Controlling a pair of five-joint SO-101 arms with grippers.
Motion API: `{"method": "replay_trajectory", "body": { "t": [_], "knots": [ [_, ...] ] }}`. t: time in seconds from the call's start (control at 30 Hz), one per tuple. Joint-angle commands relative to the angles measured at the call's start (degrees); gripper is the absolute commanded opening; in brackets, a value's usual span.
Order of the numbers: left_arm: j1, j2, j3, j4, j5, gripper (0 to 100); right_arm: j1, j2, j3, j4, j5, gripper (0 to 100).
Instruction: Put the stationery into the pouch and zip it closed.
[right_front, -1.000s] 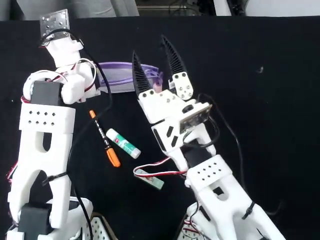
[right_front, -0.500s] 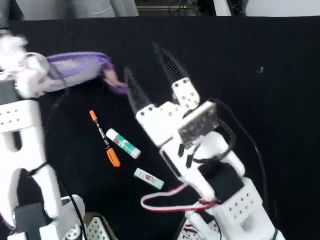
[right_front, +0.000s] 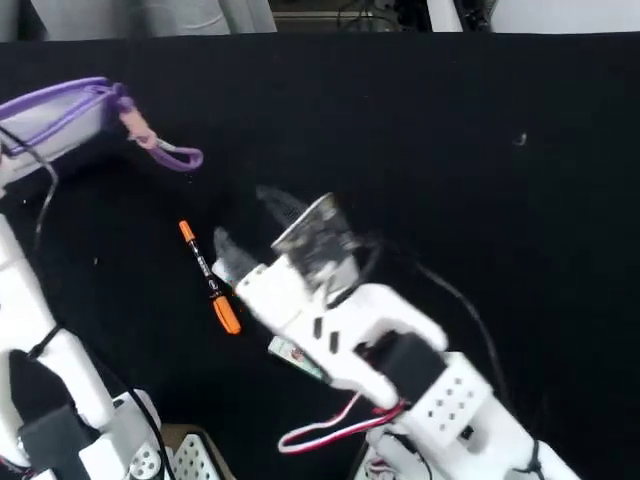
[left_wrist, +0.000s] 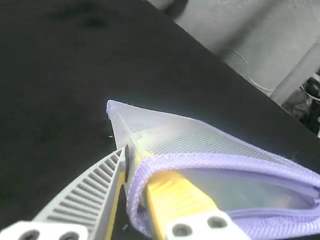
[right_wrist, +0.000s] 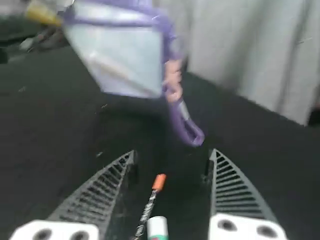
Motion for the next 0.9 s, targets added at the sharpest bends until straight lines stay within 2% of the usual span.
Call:
{"method": "replay_trajectory", "body": {
  "t": [0.0,0.4,0.57,0.77,0.87],
  "knots": [
    [-0.92,-0.35,-4.26,-1.76,0.35,3,-4.31,4.70,0.04,-3.34,1.14,21.5],
    [-0.92,-0.35,-4.18,-1.49,0.44,3,-4.31,41.27,-16.92,-6.59,1.14,21.5],
    [-0.92,-0.35,-3.21,-1.76,0.53,3,-4.31,56.04,-24.66,-8.70,-2.64,21.5],
    [-0.92,-0.35,-2.59,-1.93,0.53,3,-1.41,68.18,-32.48,-8.79,-3.25,21.4],
    [-0.92,-0.35,-2.95,-1.93,0.53,3,0.26,72.22,-35.47,-8.70,-3.25,17.5]
  ]
}}
